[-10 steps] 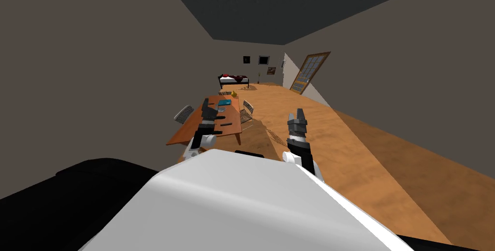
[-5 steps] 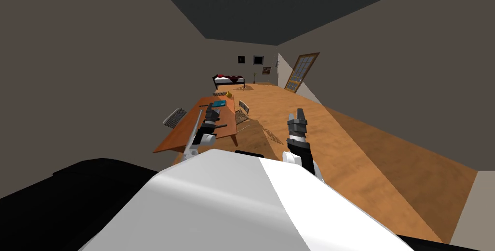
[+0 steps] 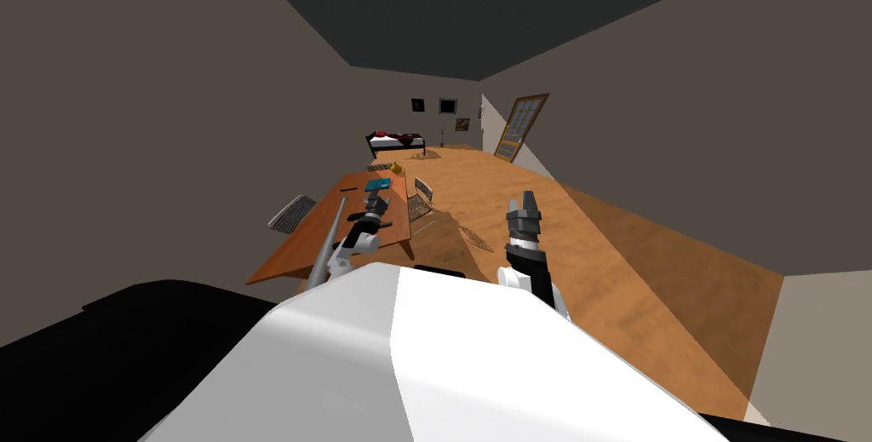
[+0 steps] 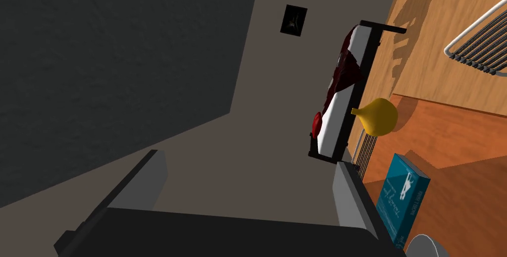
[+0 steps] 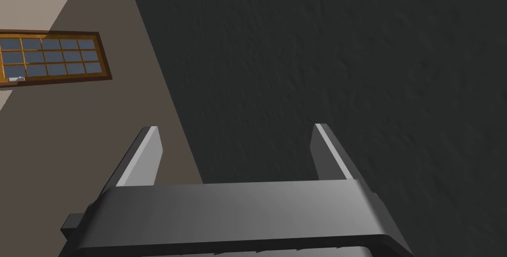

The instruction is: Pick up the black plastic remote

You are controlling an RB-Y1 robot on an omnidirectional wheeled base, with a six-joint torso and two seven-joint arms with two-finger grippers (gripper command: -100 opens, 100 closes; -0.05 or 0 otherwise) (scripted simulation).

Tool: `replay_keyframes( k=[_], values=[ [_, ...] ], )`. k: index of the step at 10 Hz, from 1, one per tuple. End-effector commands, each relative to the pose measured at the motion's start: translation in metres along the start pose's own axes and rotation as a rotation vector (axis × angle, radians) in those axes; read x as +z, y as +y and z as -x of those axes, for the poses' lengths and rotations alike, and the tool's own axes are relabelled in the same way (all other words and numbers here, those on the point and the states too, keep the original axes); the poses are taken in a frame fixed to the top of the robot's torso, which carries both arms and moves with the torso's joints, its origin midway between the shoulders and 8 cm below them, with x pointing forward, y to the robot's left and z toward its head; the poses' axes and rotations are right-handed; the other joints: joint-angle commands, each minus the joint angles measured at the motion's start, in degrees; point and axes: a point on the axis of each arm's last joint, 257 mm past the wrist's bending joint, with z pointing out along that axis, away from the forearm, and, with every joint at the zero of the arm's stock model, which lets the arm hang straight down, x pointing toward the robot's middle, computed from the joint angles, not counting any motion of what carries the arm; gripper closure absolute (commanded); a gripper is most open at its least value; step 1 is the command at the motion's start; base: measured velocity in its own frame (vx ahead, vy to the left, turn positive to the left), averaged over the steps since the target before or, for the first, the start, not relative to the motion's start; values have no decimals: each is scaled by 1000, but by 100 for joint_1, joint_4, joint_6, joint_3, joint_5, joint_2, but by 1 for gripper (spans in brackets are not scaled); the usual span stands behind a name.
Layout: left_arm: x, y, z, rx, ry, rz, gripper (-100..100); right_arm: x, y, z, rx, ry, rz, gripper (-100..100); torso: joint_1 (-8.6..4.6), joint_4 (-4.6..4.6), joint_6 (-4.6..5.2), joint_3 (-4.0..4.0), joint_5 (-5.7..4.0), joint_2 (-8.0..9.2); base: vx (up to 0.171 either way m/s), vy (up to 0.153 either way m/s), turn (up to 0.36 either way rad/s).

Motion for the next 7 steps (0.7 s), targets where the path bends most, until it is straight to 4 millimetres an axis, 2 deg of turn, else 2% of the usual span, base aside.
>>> replay_keyframes(
  k=[1, 3, 4, 5, 6, 7],
  values=[
    [3, 25, 15, -15, -20, 75, -100, 0, 0, 0, 0, 0, 0, 0, 0, 0, 0, 0, 0, 0, 30, -60, -115],
    [3, 31, 16, -15, -24, 98, -100, 0, 0, 0, 0, 0, 0, 0, 1, 2, 0, 5, 0, 9, 21, -33, -37],
    [5, 53, 28, -28, -41, 161, -100, 0, 0, 0, 0, 0, 0, 0, 9, 3, -1, 8, 1, 13, 31, -46, -133],
    [4, 56, 29, -28, -43, 175, -100, 0, 0, 0, 0, 0, 0, 0, 2, 3, 3, 5, 1, 8, 33, -40, -81],
    [6, 73, 38, -41, -56, 231, -100, 0, 0, 0, 0, 0, 0, 0, 5, 2, -1, 5, 0, 9, 45, -48, -140],
    [3, 82, 42, -41, -64, 253, -100, 0, 0, 0, 0, 0, 0, 0, 2, 1, 3, 3, 1, 4, 47, -37, -64]
  ],
)
